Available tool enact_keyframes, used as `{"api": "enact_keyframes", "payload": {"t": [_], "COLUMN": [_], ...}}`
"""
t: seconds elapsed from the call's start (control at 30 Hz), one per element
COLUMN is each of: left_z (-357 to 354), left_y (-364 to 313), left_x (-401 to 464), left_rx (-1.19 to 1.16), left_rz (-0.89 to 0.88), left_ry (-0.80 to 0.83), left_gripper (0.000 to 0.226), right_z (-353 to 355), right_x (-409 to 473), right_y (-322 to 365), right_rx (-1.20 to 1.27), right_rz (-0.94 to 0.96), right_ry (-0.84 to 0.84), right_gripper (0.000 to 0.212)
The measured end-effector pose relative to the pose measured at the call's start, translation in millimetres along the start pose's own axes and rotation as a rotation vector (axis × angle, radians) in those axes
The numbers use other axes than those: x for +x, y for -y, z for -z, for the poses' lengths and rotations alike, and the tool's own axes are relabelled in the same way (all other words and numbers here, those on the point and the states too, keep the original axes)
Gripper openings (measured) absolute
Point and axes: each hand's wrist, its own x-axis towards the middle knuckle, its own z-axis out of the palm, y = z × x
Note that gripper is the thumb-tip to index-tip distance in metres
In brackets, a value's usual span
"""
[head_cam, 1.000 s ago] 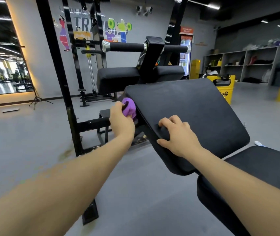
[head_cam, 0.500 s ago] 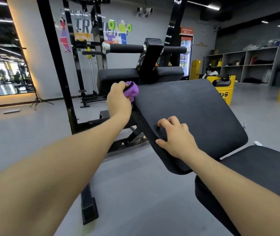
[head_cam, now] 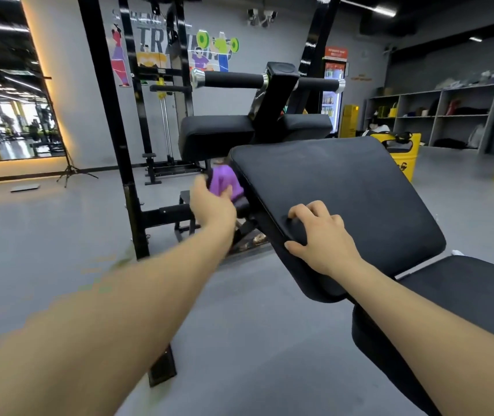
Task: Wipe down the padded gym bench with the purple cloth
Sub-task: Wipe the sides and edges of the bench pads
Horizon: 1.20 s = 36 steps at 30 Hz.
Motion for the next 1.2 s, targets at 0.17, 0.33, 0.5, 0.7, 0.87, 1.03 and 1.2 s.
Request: {"api": "enact_keyframes", "payload": {"t": [0.17,0.33,0.5,0.7,0.87,1.03,1.2], "left_z": [-10.2,0.5,10.2,-9.4,7.1,23.4,1.6], "left_y": [0.7,20.8,4.2,-19.0,2.9,34.2,-5.1], "left_x": [-17.9,-77.8,-34.7,-4.7,-64.7,-103.2,-37.2], "left_rx": [0.068,0.105,0.075,0.232,0.235,0.269,0.158], "left_rz": [-0.054,-0.06,-0.107,-0.217,-0.39,-0.349,-0.145], "left_ry": [0.075,0.232,0.152,0.063,0.265,0.461,0.101], "left_gripper": [0.019,0.018,0.017,0.028,0.035,0.028,0.016], "right_z": [-1.9,-3.5,-2.7,-3.2,2.4,17.3,16.7], "right_x": [-1.1,-1.4,-1.5,1.3,-0.6,-19.3,-51.9], "right_y": [-3.9,-4.6,-4.0,-5.7,-10.9,-31.1,-63.1], "right_rx": [0.022,0.042,0.036,0.039,0.069,0.073,-0.022], "right_rz": [0.008,0.005,0.007,0.014,0.05,0.02,-0.09], "right_ry": [-0.015,-0.028,-0.013,-0.006,0.028,0.046,0.12], "right_gripper": [0.041,0.041,0.04,0.041,0.046,0.051,0.057]}}
